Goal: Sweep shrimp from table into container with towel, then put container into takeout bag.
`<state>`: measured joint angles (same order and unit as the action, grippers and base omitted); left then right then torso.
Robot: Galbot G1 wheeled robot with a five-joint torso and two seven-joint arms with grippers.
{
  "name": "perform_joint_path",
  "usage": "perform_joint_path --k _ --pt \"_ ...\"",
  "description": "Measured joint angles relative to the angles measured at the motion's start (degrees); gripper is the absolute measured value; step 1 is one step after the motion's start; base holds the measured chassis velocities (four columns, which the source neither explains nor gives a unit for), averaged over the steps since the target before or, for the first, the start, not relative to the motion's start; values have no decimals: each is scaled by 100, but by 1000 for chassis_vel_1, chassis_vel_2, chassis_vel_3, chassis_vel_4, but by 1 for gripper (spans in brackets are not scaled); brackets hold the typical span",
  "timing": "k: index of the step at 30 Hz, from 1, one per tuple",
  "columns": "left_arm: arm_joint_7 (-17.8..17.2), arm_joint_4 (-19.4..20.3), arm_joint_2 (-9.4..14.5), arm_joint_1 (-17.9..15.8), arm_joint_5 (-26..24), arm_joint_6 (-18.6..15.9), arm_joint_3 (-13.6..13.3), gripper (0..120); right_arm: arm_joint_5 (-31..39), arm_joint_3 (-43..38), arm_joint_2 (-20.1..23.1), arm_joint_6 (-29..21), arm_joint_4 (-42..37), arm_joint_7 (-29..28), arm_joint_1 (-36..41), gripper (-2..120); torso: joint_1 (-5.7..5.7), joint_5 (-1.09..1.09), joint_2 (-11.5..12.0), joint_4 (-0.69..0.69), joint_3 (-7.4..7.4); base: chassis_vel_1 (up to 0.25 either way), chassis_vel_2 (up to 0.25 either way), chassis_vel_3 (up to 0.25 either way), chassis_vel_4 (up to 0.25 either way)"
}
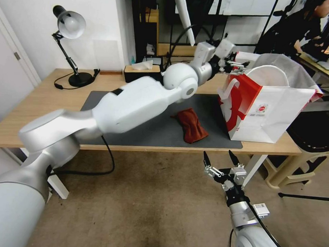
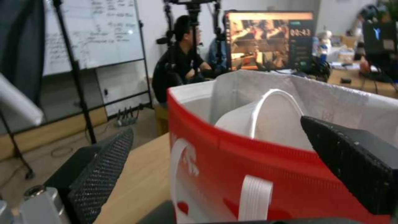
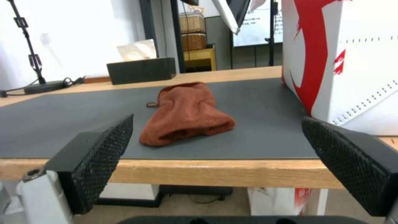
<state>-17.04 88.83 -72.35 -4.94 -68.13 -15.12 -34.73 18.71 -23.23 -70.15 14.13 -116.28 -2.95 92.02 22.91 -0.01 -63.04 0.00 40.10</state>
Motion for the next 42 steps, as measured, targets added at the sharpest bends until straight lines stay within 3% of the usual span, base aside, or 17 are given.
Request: perform_joint_path --k 3,6,7,10,14,15,17,18,21,22,23,26,28,30,32,37,42 --pt "-212 376 243 353 8 -55 158 100 3 -9 3 -1 -41 0 28 100 0 -1 0 0 0 0 0 0 0" --pt "-462 1031 791 1009 259 -25 405 100 -1 -45 2 -4 -92 -11 78 100 0 0 0 0 0 0 0 0 0" --pt "-462 1031 791 1009 259 -25 405 100 -1 -45 2 -4 -92 -11 78 100 0 0 0 0 0 0 0 0 0" --pt "-525 1642 1536 1868 788 205 719 100 -12 -79 4 -7 -145 -25 110 100 0 -1 0 0 0 0 0 0 0" --pt "-440 1907 1897 2477 1133 369 951 100 -12 -106 6 -6 -170 -25 109 100 0 -1 0 4 0 0 0 0 0" --pt "-336 2106 2200 3224 1528 573 1322 100 1 -162 15 -10 -190 -26 77 100 0 -6 0 3 1 0 0 0 0" --pt "-225 2343 2441 4191 1959 794 2064 100 23 -200 24 -27 -211 -33 49 100 0 1 0 3 0 0 0 0 0" --pt "-225 2343 2441 4191 1959 794 2064 100 23 -200 24 -27 -211 -33 49 100 0 1 0 3 0 0 0 0 0" --pt "-165 2586 2518 5242 2397 1015 2804 100 10 -185 20 -33 -217 -41 70 100 0 1 0 -1 0 0 0 0 0" --pt "-165 2586 2518 5242 2397 1015 2804 100 10 -185 20 -33 -217 -41 70 100 0 1 0 -1 0 0 0 0 0" --pt "-134 2685 2521 5665 2586 1111 3069 100 -18 -157 8 -34 -217 -45 79 100 0 -1 0 0 0 0 0 0 0" --pt "-100 2778 2522 6087 2789 1244 3304 100 -49 -120 -9 -34 -217 -60 80 100 0 -1 0 2 0 0 0 0 0" --pt "-61 2897 2486 6981 3260 1567 3770 100 -122 -46 -31 -61 -240 -118 84 100 1 1 1 0 0 0 0 0 0" --pt "-61 2934 2448 7244 3399 1664 3909 100 -147 -24 -33 -91 -260 -150 84 100 1 -2 1 1 0 0 0 0 0" --pt "-113 3007 2266 7829 3843 1942 4206 100 -197 7 -35 -156 -306 -224 100 100 0 2 0 1 0 0 0 0 0" --pt "-339 2876 1683 8562 4883 2635 4370 100 -165 -59 -37 -294 -432 -254 241 100 1 0 1 1 1 0 0 0 0" --pt "-557 2688 1210 8976 5562 3106 4361 100 -111 -213 -54 -379 -545 -209 505 100 1 0 1 -1 0 0 0 0 0"
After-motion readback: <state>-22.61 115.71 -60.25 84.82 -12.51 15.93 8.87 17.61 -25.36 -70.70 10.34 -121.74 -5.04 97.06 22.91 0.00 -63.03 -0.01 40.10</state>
